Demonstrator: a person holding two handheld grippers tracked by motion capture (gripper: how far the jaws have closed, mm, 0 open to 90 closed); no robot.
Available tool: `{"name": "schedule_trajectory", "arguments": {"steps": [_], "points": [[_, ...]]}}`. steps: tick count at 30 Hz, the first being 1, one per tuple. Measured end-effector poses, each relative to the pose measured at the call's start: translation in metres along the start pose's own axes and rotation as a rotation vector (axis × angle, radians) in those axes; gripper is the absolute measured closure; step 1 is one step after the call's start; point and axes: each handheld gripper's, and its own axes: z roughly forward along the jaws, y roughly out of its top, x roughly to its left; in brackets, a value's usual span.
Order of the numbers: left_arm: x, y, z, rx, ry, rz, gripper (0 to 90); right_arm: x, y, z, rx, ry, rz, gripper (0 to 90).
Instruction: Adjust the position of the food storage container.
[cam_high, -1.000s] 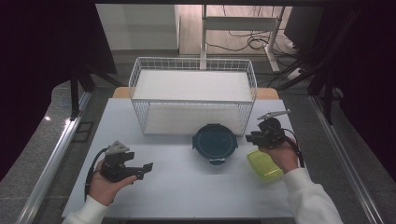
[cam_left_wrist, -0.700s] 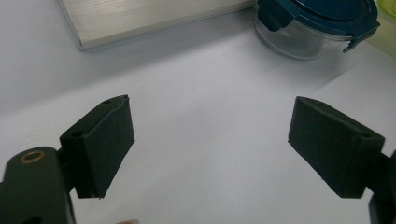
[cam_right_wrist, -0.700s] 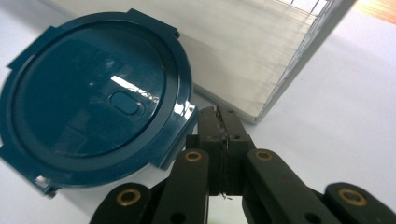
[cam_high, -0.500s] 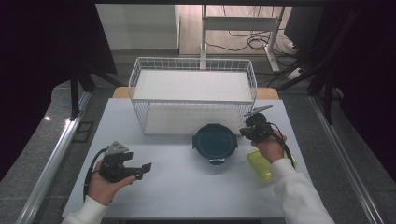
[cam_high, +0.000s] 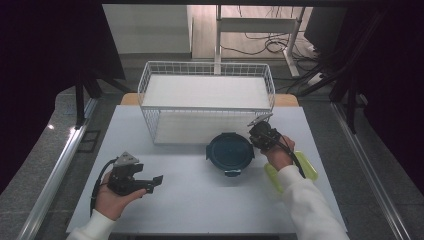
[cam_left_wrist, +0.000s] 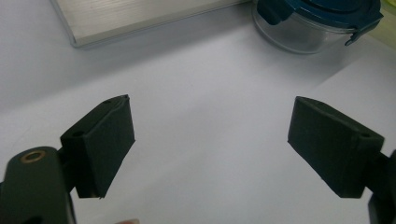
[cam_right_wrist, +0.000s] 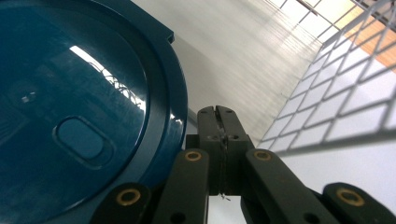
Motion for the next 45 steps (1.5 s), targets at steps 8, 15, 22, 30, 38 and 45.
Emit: {"name": "schedule_trajectory", "arguments": {"steps": [8,15,22,30,38,45], "points": [[0.001,-0.001,0.000,0.002,0.004,-0.001,14.7,0.004,0.003,0.015,0.044,-0.023,-0.049,88.8],[0.001,-0.003,0.000,0.008,0.011,0.002,14.7,0.004,0.004,0.023,0.051,-0.019,-0.093,89.0],[0.002,-0.003,0.001,0.010,0.013,0.002,14.9,0.009,0.007,0.023,0.057,-0.006,-0.159,89.1],[0.003,-0.001,0.003,0.010,0.008,0.004,15.0,0.021,0.010,0.022,0.053,0.022,-0.178,89.0],[0.005,-0.001,0.005,0.014,0.006,0.000,15.1,0.036,0.012,0.021,0.044,0.039,-0.199,89.0],[0.005,0.000,0.006,0.014,0.004,0.002,15.1,0.051,0.015,0.019,0.028,0.063,-0.221,89.1]]}}
